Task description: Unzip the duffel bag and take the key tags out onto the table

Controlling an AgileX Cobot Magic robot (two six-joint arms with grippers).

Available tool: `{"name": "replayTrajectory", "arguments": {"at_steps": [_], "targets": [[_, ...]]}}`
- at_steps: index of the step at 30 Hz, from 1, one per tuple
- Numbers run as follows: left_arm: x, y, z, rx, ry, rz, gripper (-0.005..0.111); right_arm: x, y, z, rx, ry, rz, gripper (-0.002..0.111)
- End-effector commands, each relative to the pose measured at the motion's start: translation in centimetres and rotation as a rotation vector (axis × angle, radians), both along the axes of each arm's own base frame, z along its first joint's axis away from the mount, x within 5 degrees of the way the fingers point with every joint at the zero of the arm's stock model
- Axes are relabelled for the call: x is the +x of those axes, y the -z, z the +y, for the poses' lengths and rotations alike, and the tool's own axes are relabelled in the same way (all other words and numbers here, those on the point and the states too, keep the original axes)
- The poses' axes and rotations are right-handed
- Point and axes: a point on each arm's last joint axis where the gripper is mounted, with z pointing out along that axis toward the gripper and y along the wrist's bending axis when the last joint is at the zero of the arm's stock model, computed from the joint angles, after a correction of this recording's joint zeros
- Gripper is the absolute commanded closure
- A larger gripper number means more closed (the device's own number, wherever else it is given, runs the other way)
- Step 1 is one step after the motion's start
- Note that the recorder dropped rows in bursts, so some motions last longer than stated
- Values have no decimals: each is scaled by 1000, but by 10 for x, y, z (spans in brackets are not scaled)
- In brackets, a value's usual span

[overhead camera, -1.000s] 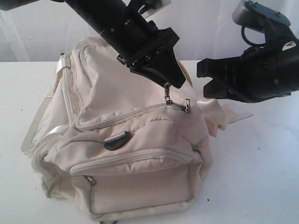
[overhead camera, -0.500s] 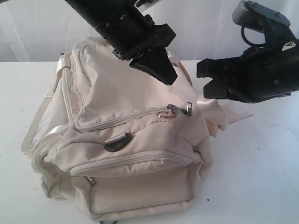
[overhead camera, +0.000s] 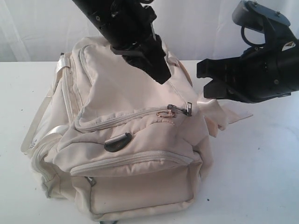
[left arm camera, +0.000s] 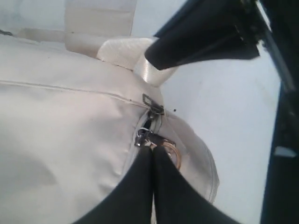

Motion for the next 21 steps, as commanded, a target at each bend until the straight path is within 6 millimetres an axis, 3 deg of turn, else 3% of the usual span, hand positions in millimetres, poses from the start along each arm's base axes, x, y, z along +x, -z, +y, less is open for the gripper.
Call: {"name": "replayTrajectory", "arguments": {"at_steps": [1, 4, 9, 13, 21], "targets": [[-40, -13, -4, 130, 243, -168, 107, 0, -7, -1, 13, 5, -41, 108], [-50, -6, -13, 191, 310, -218, 107, 0, -7, -1, 13, 5, -41, 108], [-54, 28, -14, 384, 352, -241, 107, 0, -7, -1, 13, 4, -37, 108], [-52, 38, -15, 391, 333, -244, 106, 0, -7, -1, 13, 4, -37, 108], [-50, 37, -13, 405, 326, -271, 72, 0, -7, -1, 14, 6, -41, 108]]}}
